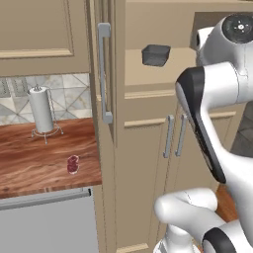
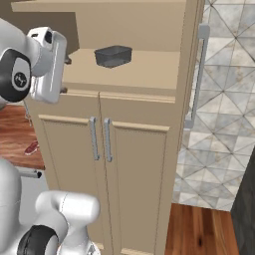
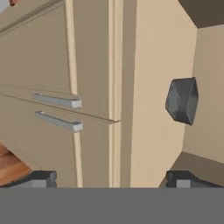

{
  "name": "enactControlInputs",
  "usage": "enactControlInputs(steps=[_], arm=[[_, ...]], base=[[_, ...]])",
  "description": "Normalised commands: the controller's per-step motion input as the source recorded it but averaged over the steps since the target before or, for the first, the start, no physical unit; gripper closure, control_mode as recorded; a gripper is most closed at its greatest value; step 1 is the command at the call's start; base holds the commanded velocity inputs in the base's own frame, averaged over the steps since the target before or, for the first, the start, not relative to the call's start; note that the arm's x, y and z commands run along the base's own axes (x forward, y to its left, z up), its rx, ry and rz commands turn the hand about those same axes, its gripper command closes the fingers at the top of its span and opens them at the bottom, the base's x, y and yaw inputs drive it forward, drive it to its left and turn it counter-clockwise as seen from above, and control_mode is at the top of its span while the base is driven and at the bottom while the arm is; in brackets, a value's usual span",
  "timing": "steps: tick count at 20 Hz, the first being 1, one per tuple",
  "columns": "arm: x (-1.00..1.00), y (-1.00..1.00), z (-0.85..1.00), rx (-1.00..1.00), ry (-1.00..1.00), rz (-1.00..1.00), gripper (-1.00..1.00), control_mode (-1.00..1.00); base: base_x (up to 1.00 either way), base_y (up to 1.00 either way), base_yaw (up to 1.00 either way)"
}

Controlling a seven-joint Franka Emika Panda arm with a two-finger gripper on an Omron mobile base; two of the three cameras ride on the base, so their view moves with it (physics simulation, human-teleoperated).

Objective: Retrieve the tupperware from the cabinet, then place the raw meat into the tupperware to avoid contamination.

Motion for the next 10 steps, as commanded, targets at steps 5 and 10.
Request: enactControlInputs(steps=[5,10], arm=[[0.36,0.03,-0.05,-0.04,-0.05,-0.04,-1.0,-1.0],[0.37,0.04,0.0,-0.05,-0.01,-0.09,-1.0,-1.0]], base=[[0.0,0.0,0.0],[0.0,0.0,0.0]])
